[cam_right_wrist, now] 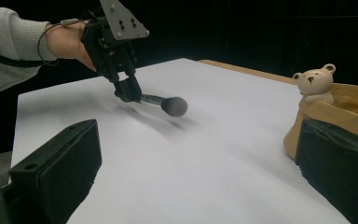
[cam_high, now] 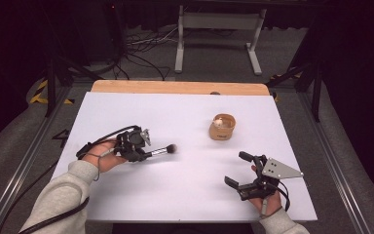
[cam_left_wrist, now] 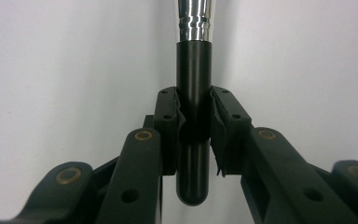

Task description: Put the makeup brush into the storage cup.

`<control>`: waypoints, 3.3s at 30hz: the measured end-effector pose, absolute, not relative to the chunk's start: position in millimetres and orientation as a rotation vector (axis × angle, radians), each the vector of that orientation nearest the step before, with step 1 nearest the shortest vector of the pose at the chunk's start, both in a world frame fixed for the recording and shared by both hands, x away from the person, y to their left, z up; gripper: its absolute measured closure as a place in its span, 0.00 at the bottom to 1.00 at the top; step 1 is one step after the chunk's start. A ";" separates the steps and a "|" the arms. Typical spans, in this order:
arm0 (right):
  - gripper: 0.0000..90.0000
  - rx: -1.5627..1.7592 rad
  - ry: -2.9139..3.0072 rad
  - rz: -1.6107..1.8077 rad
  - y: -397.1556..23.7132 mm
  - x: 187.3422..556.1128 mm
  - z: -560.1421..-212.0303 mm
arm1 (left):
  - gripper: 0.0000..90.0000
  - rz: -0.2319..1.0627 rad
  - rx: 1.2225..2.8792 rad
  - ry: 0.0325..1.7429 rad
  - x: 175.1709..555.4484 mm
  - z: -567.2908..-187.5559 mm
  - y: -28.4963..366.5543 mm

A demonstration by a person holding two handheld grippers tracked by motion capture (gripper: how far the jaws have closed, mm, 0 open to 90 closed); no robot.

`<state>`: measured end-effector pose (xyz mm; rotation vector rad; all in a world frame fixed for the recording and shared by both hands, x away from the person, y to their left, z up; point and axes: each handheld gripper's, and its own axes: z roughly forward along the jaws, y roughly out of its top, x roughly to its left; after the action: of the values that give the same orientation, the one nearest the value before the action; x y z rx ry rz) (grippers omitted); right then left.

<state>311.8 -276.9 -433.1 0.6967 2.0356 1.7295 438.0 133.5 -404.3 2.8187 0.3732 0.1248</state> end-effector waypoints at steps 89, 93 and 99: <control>0.05 0.527 2.116 1.861 -227.1 320.6 -392.3 | 0.83 -0.026 1.774 0.170 368.1 -432.9 109.7; 0.06 0.506 2.131 1.901 -212.8 326.5 -386.1 | 0.83 -0.022 1.772 0.171 367.5 -433.0 110.1; 0.06 0.509 2.116 1.966 -201.3 330.9 -381.8 | 0.82 -0.022 1.773 0.165 367.3 -432.5 109.3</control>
<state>330.9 -201.3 -381.8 0.5092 2.1161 1.9659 367.3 109.3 -432.5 1.7730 0.1651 -0.0218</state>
